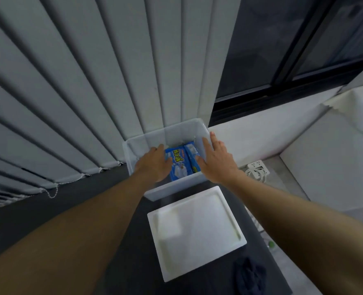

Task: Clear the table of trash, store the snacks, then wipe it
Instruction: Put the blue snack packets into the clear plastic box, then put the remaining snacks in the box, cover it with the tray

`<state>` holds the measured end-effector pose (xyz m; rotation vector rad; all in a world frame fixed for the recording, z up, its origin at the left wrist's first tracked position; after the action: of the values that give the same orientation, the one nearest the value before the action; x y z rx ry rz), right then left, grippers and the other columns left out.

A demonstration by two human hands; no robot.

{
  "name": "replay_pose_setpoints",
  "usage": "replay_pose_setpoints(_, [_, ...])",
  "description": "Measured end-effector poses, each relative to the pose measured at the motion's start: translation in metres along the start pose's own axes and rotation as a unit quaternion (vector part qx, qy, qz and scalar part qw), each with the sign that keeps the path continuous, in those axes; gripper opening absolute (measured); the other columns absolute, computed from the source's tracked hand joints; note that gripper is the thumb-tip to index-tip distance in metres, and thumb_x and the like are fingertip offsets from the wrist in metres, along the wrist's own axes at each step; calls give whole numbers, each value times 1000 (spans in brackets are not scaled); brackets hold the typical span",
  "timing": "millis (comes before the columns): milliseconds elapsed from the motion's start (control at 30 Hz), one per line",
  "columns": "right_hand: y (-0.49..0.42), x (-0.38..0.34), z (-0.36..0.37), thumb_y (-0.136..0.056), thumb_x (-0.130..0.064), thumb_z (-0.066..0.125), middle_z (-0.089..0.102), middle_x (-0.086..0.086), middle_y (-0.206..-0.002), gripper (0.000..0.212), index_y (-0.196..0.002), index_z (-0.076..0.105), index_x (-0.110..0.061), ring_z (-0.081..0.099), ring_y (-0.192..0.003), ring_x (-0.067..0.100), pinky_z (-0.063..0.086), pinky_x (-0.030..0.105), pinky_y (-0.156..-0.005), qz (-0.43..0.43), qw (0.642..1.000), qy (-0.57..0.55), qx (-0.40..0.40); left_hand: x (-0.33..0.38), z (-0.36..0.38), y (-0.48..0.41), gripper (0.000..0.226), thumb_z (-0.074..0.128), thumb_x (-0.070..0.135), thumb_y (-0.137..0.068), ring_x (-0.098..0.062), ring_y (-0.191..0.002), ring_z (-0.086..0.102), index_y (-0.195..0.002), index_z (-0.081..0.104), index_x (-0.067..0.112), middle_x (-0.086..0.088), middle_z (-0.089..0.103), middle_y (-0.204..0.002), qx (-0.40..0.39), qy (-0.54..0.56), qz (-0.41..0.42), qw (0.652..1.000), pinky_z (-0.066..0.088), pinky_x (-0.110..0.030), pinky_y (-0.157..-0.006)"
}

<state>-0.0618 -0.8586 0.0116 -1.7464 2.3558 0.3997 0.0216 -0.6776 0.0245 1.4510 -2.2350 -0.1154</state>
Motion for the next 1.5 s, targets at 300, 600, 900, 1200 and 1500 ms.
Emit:
replay_pose_setpoints(300, [13, -68, -15, -99, -57, 36, 13, 9, -165, 68, -155, 18, -22, 14, -150, 36, 21, 57, -118, -46, 999, 8, 21, -50, -48, 65, 59, 38, 40, -103, -36, -128, 48, -154, 28, 12, -15, 44, -148, 95, -70, 34, 992, 40, -45, -105])
replay_pose_setpoints(600, [51, -187, 15, -92, -62, 34, 33, 9, -158, 75, -152, 33, -17, 30, -145, 30, 27, 55, -115, -137, 988, -60, 30, -156, -52, 148, 61, 35, 45, -103, -32, -138, 39, -155, 24, 16, -9, 35, -154, 116, 0, -41, 992, 39, -46, -109])
replay_pose_setpoints(900, [88, -290, 65, -94, -51, 54, 42, 5, -151, 68, -151, 36, -19, 37, -140, 25, 33, 50, -111, -237, 970, -57, 8, -274, -38, 226, 66, 34, 50, -102, -31, -140, 36, -158, 16, 19, -9, 30, -157, 68, 12, -138, 988, 39, -46, -109])
replay_pose_setpoints(1200, [131, -359, 141, -89, -59, 57, 38, 1, -151, 76, -151, 31, -25, 36, -139, 22, 32, 49, -112, -288, 944, -26, -161, -359, 9, 290, 69, 45, 48, -99, -32, -136, 42, -154, 23, 14, -11, 32, -154, -22, 22, -195, 980, 41, -46, -108])
replay_pose_setpoints(1500, [197, -401, 214, -81, -63, 64, 41, -1, -145, 79, -146, 37, -28, 42, -132, 22, 40, 42, -109, -358, 894, -10, -268, -402, 68, 348, 59, 71, 55, -76, -23, -111, 55, -122, 50, 24, 0, 52, -118, -123, 108, -183, 969, 46, -36, -97])
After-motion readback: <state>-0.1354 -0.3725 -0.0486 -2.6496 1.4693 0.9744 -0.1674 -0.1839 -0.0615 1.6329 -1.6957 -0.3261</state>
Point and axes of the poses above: each hand's wrist, its own y-axis away from the middle knuckle, its own z-axis out of the palm, x = y × z, the point moved 6 cm from there along -y, towards the middle knuckle
